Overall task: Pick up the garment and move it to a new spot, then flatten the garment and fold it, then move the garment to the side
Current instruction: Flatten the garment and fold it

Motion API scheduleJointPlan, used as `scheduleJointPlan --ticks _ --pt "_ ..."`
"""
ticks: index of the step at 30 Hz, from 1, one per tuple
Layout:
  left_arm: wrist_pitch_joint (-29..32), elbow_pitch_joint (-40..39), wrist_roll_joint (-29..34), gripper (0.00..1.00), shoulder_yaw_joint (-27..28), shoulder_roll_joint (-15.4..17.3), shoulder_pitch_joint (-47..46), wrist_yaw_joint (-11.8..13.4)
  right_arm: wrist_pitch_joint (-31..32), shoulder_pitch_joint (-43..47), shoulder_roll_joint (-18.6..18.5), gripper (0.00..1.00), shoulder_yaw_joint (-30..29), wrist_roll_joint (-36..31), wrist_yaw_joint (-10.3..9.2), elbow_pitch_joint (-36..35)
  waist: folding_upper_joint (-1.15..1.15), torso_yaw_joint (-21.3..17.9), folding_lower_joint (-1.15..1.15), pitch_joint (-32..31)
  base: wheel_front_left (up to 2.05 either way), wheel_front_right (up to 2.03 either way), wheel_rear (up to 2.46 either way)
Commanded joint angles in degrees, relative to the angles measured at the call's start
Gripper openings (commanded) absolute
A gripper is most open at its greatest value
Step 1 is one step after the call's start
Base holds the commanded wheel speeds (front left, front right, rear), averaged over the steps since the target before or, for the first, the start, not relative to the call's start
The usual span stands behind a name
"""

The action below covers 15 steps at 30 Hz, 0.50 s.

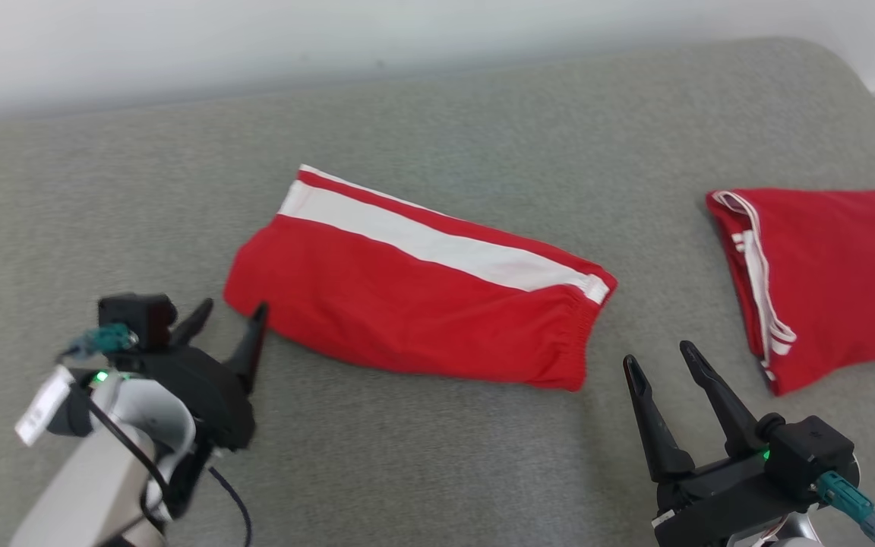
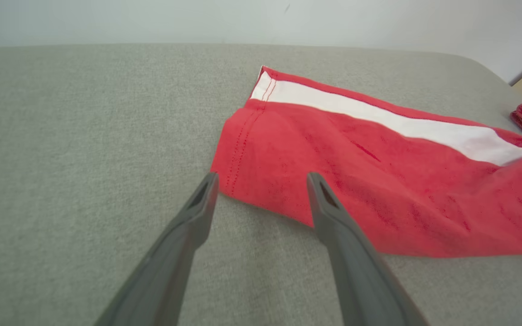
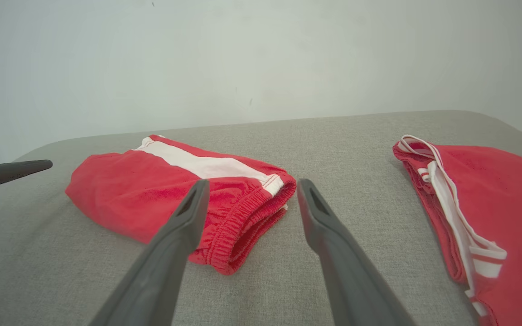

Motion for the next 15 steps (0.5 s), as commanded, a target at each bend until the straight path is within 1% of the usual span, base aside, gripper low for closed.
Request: scheduleJointPlan --ticks 1,5,11,15 --pt "0.13 1.60 -1.33 1.00 0.70 0.35 -1.63 -0.68 -0.60 -0.86 0.08 1.00 -0.09 0.31 -0.03 0.28 0.00 -3.93 -0.01 3.20 0.00 0.00 0.00" --pt "0.66 8.57 -2.02 1.00 1.60 0.94 -6.07 -2.79 -1.59 -1.73 0.15 1.00 0.22 1.16 -0.03 1.49 0.00 -6.11 -0.01 4.84 0.00 0.00 0.00" --pt "1.89 16.55 -4.23 1.00 2.04 0.73 -10.18 -5.35 -2.96 -3.01 0.20 1.00 0.81 2.15 -0.03 2.99 0.00 -7.47 -0.01 6.25 0.00 0.00 0.00" --pt "1.23 19.46 -4.27 1.00 1.61 0.20 -11.32 -5.81 -3.47 -3.35 0.21 1.00 0.79 2.68 -0.03 3.73 0.00 -7.18 -0.01 6.45 0.00 0.00 0.00"
